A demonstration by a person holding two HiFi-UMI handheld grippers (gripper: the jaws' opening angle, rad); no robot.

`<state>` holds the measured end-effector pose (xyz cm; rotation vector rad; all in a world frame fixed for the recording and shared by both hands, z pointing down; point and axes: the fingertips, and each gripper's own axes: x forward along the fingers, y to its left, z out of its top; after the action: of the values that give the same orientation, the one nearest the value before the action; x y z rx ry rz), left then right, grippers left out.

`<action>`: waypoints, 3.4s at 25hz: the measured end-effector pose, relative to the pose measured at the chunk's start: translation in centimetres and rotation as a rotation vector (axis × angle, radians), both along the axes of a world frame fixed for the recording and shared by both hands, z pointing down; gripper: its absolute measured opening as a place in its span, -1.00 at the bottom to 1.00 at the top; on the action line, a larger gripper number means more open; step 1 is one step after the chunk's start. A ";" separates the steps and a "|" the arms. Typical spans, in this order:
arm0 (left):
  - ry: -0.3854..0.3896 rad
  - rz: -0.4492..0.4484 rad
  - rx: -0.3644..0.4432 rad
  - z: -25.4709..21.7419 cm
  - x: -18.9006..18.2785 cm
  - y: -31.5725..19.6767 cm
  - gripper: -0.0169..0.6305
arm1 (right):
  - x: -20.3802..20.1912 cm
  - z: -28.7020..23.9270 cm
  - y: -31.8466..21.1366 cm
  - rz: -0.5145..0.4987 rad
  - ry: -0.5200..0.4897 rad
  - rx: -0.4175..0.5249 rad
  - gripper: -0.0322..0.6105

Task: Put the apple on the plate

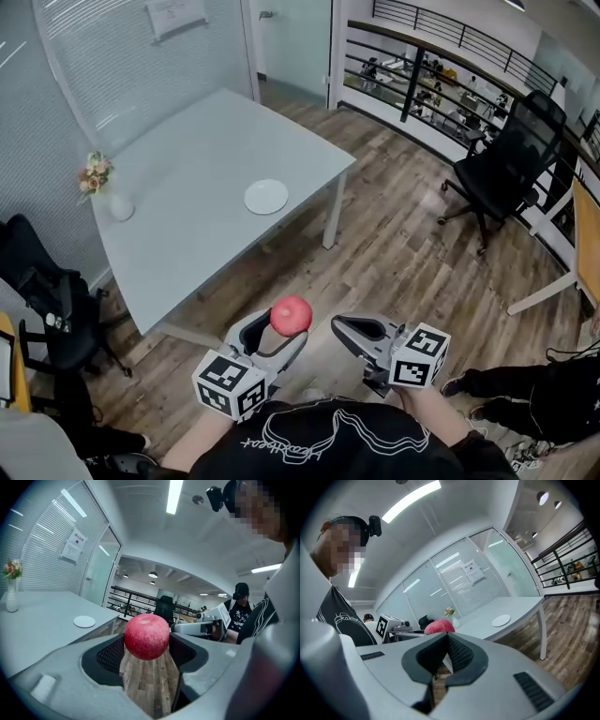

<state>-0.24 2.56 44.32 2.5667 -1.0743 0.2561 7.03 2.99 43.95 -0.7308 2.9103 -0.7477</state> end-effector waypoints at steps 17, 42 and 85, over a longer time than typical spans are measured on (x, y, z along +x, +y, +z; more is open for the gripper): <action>-0.099 -0.019 0.036 0.8 -1.6 -15.2 -0.02 | -0.6 0.9 -14.1 0.020 -0.005 -0.065 -0.87; -0.297 -0.041 -0.060 10.7 -9.0 -42.6 -0.02 | -3.4 2.4 -38.4 0.089 -0.008 -0.218 -0.87; -0.369 0.019 -0.074 20.2 -10.8 -47.0 0.09 | -3.4 5.3 -41.2 0.131 -0.008 -0.298 -0.87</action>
<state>-11.00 -44.39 64.56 2.5217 -1.1371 0.7842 3.62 -38.21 49.29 -0.9279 2.7404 -1.1791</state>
